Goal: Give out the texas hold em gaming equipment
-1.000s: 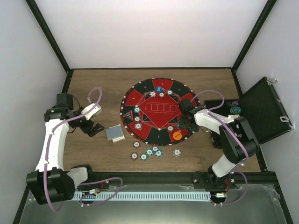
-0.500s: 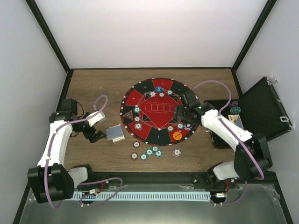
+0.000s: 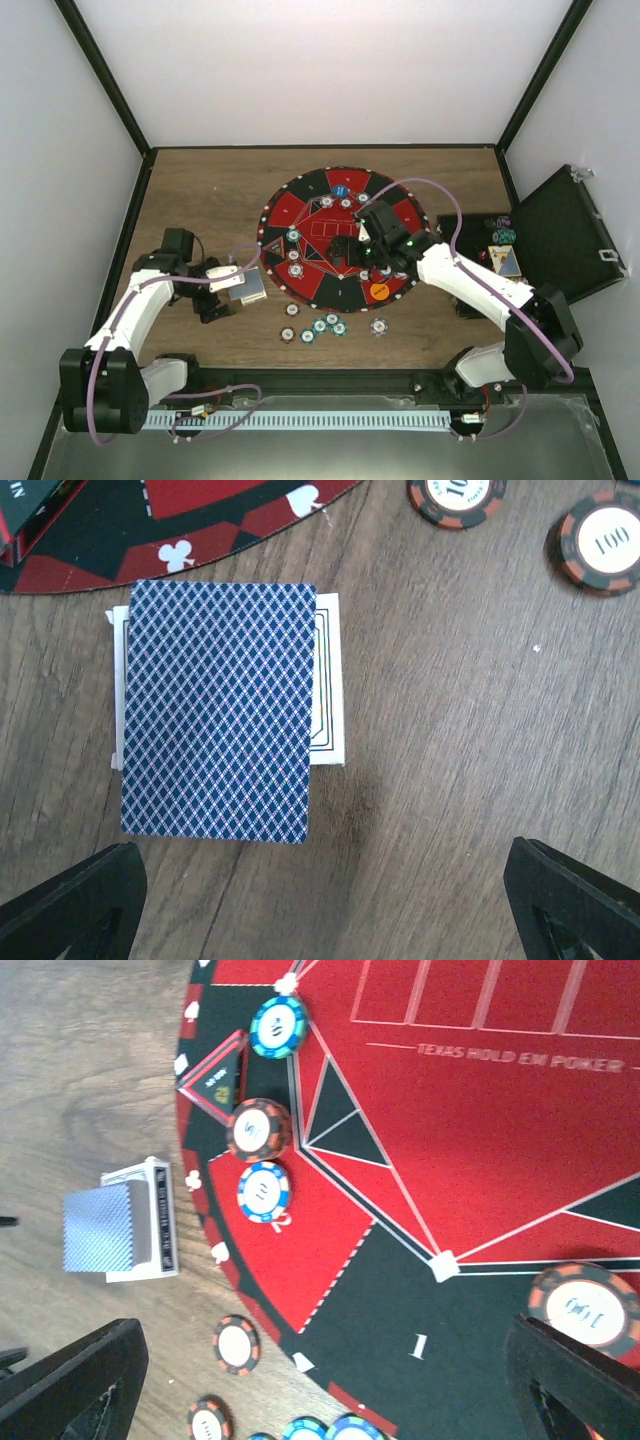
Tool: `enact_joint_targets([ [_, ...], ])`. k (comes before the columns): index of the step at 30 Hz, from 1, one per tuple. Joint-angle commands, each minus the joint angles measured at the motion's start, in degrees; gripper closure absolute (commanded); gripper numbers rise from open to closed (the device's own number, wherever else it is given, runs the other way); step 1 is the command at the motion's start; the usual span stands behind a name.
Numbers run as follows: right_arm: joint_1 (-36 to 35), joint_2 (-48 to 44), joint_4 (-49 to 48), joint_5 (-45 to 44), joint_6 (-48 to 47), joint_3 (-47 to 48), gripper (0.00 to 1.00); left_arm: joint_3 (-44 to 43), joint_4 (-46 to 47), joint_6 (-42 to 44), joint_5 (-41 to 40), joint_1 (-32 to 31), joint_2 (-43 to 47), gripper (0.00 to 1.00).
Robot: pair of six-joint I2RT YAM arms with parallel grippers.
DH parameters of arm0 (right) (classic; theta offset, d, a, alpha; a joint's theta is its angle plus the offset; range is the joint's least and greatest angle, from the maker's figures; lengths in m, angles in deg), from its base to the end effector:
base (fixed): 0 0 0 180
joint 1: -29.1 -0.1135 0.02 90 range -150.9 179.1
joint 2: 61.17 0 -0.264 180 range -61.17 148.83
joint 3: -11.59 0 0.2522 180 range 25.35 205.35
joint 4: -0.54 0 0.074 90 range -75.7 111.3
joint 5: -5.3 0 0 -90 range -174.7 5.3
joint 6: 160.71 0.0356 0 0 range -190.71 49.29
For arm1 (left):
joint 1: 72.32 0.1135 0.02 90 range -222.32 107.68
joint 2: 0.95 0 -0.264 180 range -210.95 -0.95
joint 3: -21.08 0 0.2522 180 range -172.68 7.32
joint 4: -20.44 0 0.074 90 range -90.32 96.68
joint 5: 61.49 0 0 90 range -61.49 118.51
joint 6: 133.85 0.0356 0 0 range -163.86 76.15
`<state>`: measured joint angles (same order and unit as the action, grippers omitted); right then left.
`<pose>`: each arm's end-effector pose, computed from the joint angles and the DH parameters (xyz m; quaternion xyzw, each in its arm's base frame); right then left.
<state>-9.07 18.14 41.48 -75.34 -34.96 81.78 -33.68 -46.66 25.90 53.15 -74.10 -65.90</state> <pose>0.2245 0.1838 0.2493 -0.0476 0.9359 0.2659 0.2259 0.1793 -0.0204 0.2043 0.5867 0.7741 -0.1154 0.2082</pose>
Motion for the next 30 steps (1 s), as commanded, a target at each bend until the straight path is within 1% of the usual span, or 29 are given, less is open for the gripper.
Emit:
enact_joint_targets([
  [1,-1.9,0.7,-3.4,4.5,-0.3,0.4,0.01,0.4,3.5,5.8,-1.1,-1.3,0.3,0.00],
  [7,-3.1,1.2,-3.8,4.3,-0.5,0.4,0.01,-0.2,4.3,7.2,-2.2,-2.4,-1.6,0.00],
  [11,-3.2,0.3,-4.1,2.7,0.2,0.2,0.03,0.0,5.7,7.8,-3.0,-3.0,-3.7,0.00],
  [16,-3.3,0.3,-4.1,3.0,0.0,0.5,0.03,-0.1,8.4,7.0,-2.2,-3.4,-5.6,0.00],
  [23,-3.8,0.6,-4.3,3.1,0.2,0.4,0.04,0.7,11.7,6.5,-4.5,-4.4,-7.8,0.00],
  [30,-4.2,0.2,-3.9,2.8,0.3,0.4,0.05,1.0,12.3,6.5,-5.7,-4.5,-9.4,0.00],
])
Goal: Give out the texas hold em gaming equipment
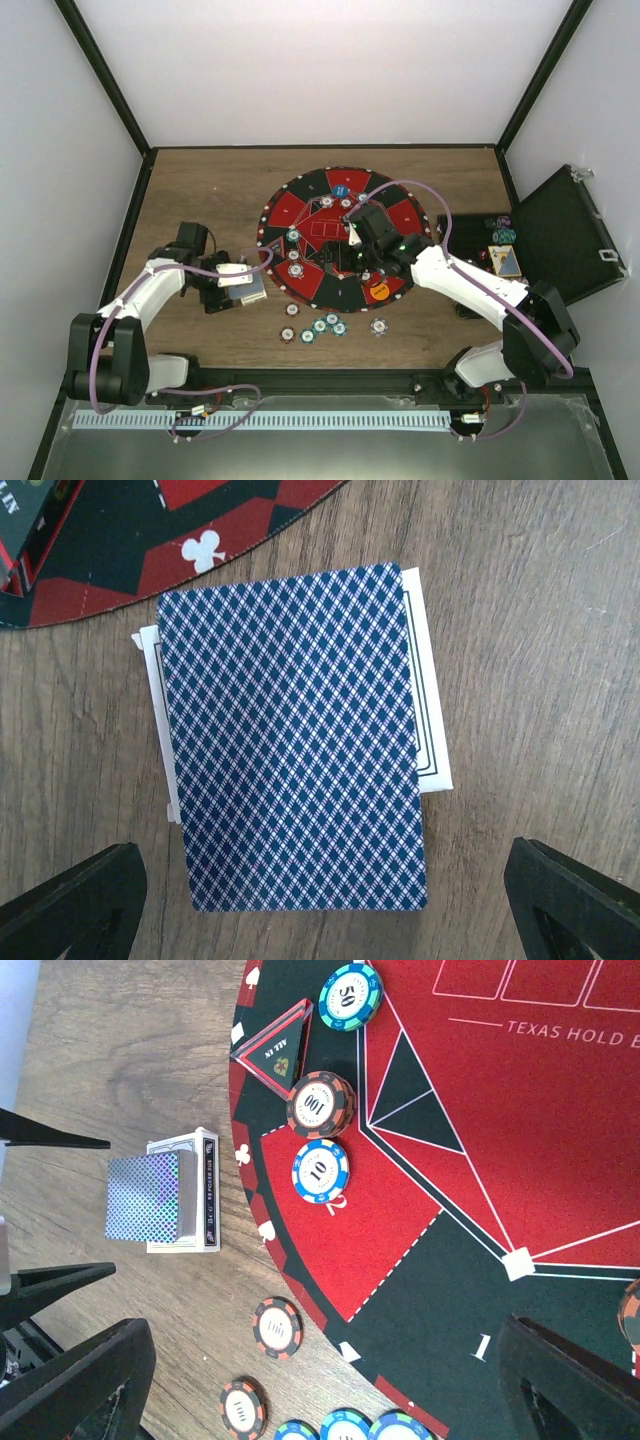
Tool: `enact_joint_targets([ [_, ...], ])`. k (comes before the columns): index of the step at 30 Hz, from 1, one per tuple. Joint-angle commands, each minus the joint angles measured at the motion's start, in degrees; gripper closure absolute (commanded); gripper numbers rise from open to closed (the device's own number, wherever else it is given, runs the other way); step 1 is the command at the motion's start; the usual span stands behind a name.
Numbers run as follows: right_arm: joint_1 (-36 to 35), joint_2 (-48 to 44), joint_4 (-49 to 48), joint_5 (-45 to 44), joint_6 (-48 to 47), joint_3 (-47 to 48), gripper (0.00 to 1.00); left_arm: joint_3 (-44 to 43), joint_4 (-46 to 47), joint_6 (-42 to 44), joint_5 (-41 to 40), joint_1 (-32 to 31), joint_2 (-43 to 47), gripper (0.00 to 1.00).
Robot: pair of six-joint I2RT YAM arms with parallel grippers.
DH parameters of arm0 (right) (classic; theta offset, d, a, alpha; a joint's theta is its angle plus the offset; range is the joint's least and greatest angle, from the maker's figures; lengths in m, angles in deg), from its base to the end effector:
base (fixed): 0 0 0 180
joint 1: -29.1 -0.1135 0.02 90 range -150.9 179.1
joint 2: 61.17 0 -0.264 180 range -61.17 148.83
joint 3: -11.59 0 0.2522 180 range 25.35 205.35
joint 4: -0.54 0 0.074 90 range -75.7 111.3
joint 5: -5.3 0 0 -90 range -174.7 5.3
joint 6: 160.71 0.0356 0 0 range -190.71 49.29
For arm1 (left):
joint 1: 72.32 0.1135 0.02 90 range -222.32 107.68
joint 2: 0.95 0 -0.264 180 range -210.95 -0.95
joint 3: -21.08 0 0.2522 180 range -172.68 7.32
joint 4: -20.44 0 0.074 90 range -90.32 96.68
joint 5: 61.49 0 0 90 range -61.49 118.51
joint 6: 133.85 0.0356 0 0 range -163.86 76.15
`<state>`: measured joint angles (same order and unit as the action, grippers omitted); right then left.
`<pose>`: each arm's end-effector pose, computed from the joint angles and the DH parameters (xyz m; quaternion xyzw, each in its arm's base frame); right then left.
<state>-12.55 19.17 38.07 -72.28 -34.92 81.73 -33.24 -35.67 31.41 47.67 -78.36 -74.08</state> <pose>0.2169 0.2032 0.2486 -0.0864 0.9241 0.3029 0.2166 0.2077 -0.0337 0.1809 0.6534 0.7274 -0.0623 0.2002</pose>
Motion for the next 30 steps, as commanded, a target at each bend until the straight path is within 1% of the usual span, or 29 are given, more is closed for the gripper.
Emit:
enact_joint_targets([
  [1,-0.7,-0.9,-0.4,-0.3,0.3,0.5,0.05,0.7,1.7,1.0,-0.5,-0.3,-1.5,0.00],
  [13,-1.2,-1.8,0.5,-0.8,1.2,0.1,0.06,2.2,5.0,0.3,-0.7,-0.4,-3.2,0.00],
  [30,-1.2,-2.4,0.9,-1.6,1.5,-0.6,0.08,2.5,9.0,-3.3,-2.1,-1.4,-8.8,0.00],
])
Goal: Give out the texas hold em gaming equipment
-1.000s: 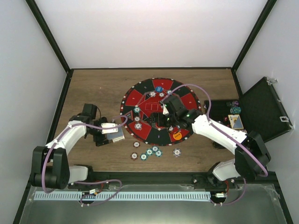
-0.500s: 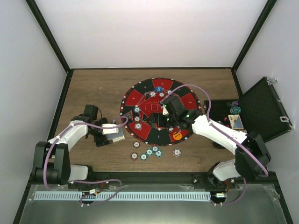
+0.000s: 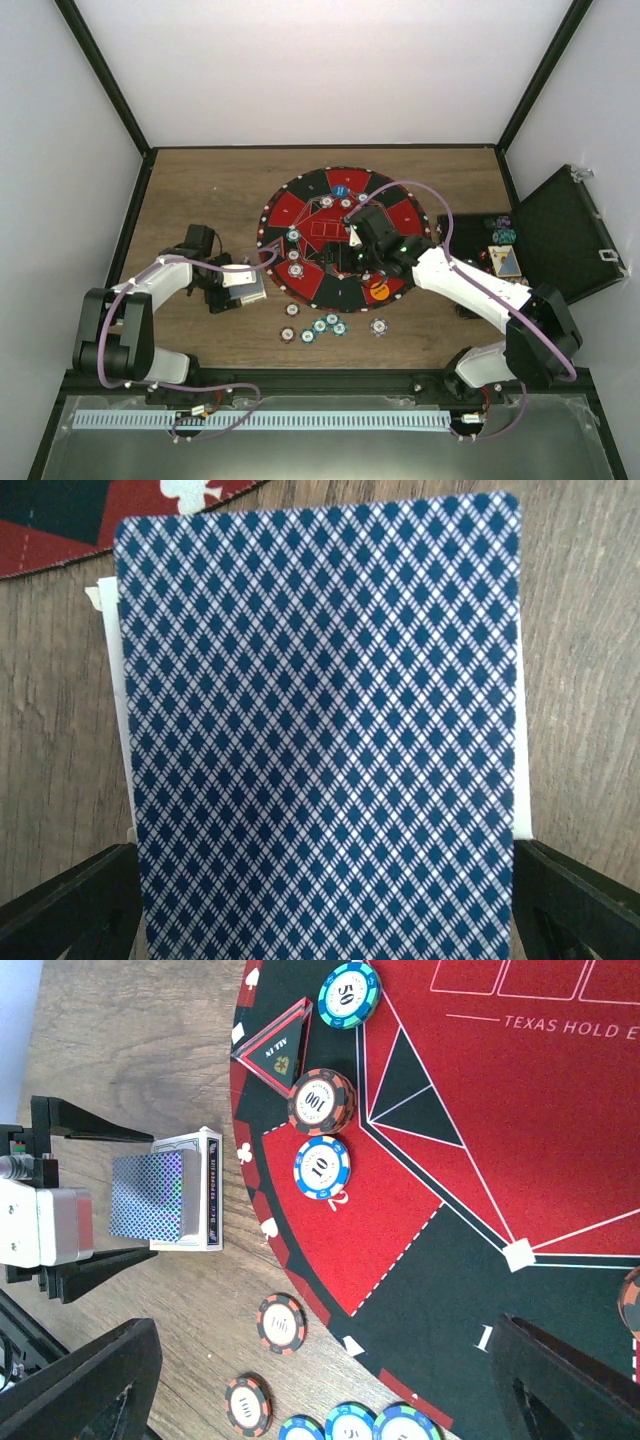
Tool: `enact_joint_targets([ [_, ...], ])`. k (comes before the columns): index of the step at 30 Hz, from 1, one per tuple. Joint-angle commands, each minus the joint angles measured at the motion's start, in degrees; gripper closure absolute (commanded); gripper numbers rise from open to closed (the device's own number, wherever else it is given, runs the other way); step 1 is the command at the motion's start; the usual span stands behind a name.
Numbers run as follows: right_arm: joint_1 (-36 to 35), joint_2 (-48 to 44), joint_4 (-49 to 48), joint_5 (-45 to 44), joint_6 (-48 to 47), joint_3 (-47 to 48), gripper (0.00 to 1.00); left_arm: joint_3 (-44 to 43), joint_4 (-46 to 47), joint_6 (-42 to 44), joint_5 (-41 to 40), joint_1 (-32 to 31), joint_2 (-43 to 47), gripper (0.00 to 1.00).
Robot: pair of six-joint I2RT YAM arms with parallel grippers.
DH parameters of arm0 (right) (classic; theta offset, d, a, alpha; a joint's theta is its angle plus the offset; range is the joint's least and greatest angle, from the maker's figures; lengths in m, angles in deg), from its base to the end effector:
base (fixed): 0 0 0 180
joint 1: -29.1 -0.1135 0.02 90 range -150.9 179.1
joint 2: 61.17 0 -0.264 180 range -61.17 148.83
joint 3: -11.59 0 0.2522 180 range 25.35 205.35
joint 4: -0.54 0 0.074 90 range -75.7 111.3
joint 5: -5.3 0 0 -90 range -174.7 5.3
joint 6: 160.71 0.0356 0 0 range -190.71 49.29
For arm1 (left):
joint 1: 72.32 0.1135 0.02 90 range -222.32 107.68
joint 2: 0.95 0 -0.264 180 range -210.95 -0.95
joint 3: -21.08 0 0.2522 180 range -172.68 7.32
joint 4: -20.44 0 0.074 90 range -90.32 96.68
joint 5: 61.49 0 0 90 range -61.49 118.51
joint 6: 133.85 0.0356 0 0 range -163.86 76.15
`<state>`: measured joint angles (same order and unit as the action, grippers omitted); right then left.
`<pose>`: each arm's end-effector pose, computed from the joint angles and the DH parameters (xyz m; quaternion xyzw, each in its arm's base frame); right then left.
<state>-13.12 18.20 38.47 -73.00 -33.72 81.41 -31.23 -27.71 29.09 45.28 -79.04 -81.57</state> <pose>0.2126 0.2026 0.2509 -0.0792 0.9244 0.3031 0.2174 0.2216 -0.0364 0.1493 0.6424 0.7434 -0.0576 0.1768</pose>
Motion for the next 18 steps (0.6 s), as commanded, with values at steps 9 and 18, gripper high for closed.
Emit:
enact_joint_targets([
  [9,-0.7,-1.4,0.6,-0.9,0.2,-0.2,0.10,1.3,2.2,-1.9,-1.1,-1.1,-1.4,0.00],
  [18,-0.7,-1.5,1.0,-1.0,0.0,-0.5,0.11,1.3,2.2,-2.1,-2.4,-1.1,-2.6,0.07],
])
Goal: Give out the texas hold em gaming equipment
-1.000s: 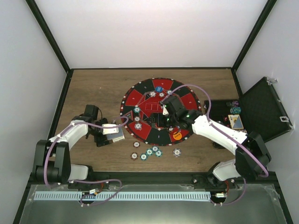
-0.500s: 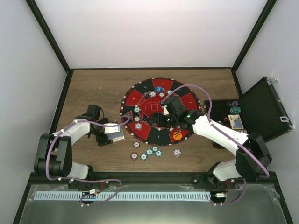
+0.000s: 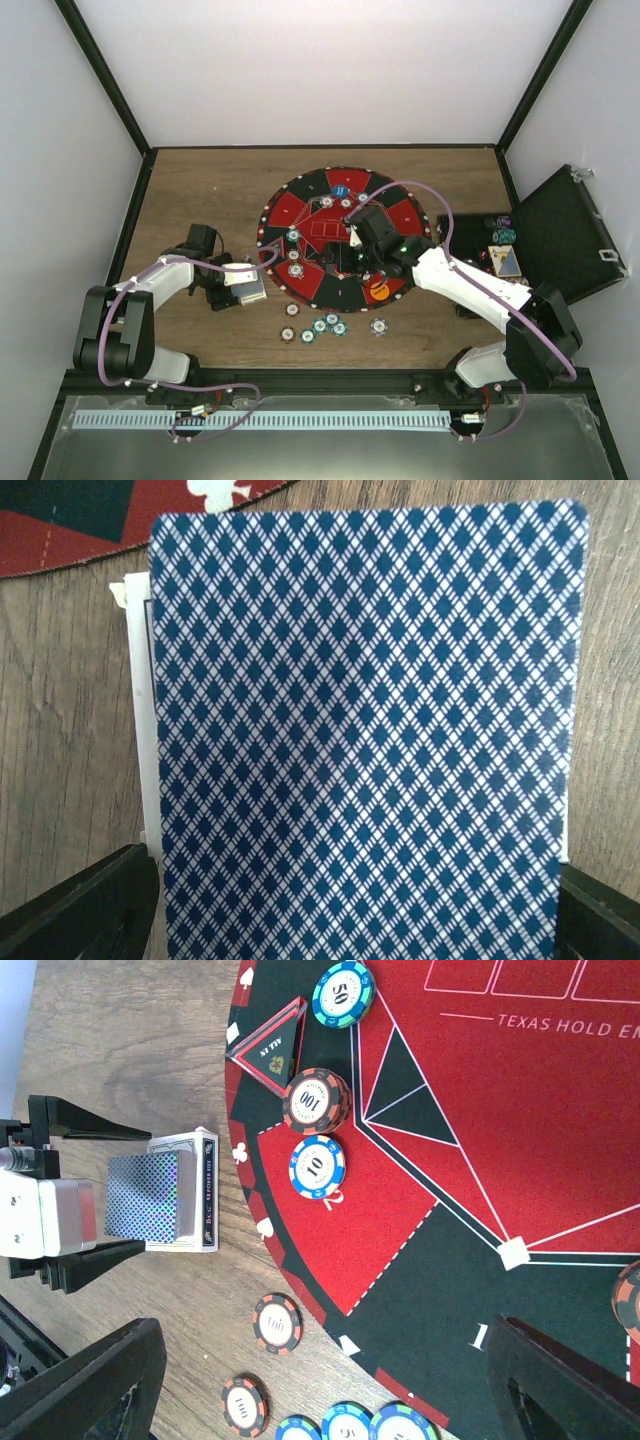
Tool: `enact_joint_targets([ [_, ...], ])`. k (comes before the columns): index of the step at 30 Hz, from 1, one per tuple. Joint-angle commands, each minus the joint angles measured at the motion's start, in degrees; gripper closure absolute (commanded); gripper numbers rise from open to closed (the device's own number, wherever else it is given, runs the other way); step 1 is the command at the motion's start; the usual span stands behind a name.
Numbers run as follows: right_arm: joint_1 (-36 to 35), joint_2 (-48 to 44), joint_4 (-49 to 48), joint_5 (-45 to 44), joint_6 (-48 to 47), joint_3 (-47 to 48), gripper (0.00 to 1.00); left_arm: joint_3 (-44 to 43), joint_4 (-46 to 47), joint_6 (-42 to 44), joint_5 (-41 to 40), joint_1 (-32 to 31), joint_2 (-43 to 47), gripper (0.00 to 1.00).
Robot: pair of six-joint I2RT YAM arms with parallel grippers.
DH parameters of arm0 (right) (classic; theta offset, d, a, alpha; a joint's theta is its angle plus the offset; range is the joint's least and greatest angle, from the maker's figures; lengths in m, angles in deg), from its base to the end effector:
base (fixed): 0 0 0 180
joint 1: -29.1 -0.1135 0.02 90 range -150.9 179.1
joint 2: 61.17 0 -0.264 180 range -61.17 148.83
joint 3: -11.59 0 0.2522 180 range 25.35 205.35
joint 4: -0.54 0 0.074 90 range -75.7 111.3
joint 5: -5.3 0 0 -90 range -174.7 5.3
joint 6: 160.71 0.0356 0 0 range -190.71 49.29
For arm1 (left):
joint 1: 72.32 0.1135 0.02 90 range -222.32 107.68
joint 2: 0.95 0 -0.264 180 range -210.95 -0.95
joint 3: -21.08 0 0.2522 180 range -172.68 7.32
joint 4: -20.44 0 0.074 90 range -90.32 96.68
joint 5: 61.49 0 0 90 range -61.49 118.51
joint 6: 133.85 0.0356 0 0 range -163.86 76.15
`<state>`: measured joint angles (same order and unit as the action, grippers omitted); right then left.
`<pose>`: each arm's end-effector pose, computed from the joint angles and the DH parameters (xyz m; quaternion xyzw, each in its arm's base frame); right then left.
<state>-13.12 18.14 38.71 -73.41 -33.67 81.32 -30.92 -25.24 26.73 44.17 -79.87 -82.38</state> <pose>0.2123 0.2020 0.2503 -0.0774 0.9257 0.2994 0.2177 0.2249 -0.0395 0.1460 0.6328 0.7516 -0.0481 0.1800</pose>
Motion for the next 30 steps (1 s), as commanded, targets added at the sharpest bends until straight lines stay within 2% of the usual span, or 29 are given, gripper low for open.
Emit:
enact_joint_targets([
  [1,-0.7,-1.5,0.8,-0.6,-0.1,-0.4,0.11,1.0,-0.2,0.1,-1.3,-0.3,-1.9,0.08],
  [15,-0.6,-0.7,2.1,-0.3,-0.6,-0.4,0.14,1.1,-1.6,-0.1,-0.7,-0.4,-1.5,0.11],
  [30,-0.7,-0.8,1.1,1.3,-0.4,-1.4,0.17,1.8,-1.0,-0.5,-1.3,-0.5,-1.8,0.33],
])
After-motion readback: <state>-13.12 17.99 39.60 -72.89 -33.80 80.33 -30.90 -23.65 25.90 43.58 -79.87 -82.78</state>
